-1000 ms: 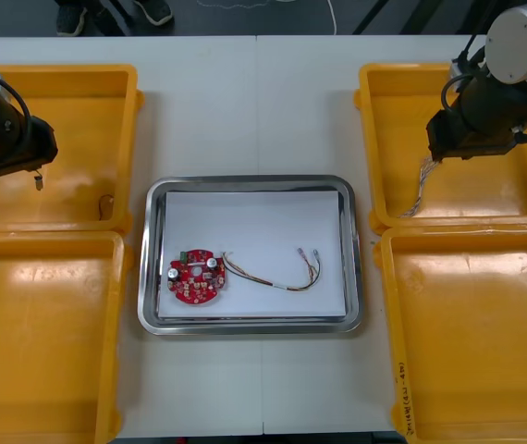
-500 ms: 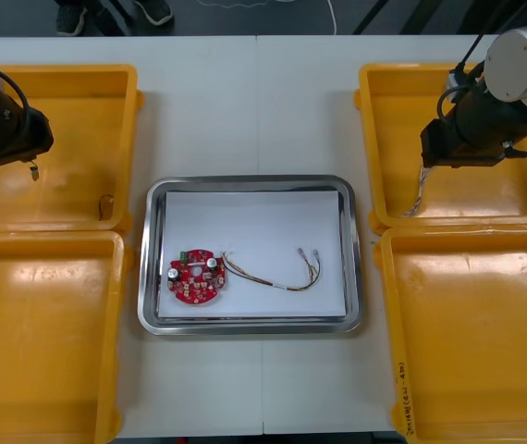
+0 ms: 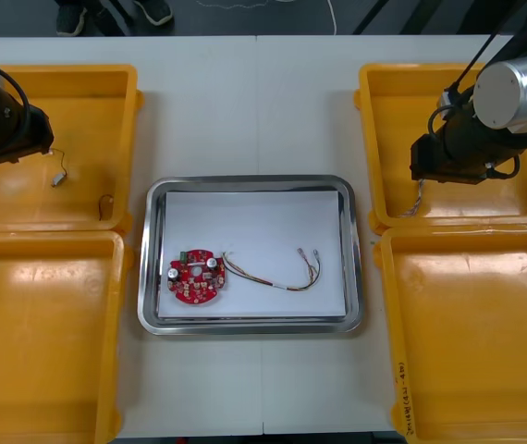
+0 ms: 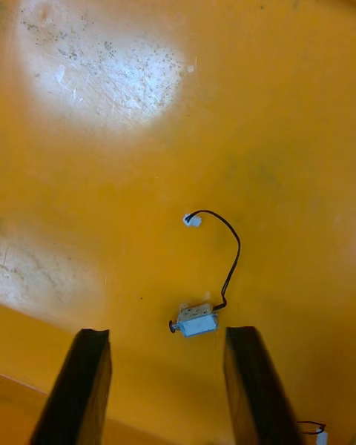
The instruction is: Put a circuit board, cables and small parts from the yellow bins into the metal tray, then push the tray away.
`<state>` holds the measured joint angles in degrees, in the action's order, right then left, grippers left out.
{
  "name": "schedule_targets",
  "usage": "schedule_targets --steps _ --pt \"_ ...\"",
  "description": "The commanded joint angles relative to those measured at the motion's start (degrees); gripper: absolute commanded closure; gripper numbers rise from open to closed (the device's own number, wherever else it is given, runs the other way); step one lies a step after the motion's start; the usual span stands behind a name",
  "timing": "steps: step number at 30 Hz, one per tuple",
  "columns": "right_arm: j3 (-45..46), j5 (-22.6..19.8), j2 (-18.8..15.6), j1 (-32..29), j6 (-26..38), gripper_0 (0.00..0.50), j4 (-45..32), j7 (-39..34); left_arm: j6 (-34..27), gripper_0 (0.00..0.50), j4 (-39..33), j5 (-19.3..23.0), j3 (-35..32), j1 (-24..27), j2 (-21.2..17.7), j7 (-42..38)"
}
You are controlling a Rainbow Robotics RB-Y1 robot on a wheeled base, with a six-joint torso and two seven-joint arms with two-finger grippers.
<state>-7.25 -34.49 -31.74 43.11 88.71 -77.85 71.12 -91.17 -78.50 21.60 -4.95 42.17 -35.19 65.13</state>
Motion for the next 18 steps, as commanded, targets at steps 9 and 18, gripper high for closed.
schedule_targets --steps 9,18 --pt "1.5 -0.3 1.2 -1.5 -1.2 0.1 -0.6 -4.1 0.6 0.0 1.1 0.3 0.4 2.7 1.4 5.4" --pt "1.5 -0.7 1.8 -2.1 -1.3 0.1 -0.6 -4.9 1.3 0.0 3.3 2.7 0.6 3.4 1.5 11.9"
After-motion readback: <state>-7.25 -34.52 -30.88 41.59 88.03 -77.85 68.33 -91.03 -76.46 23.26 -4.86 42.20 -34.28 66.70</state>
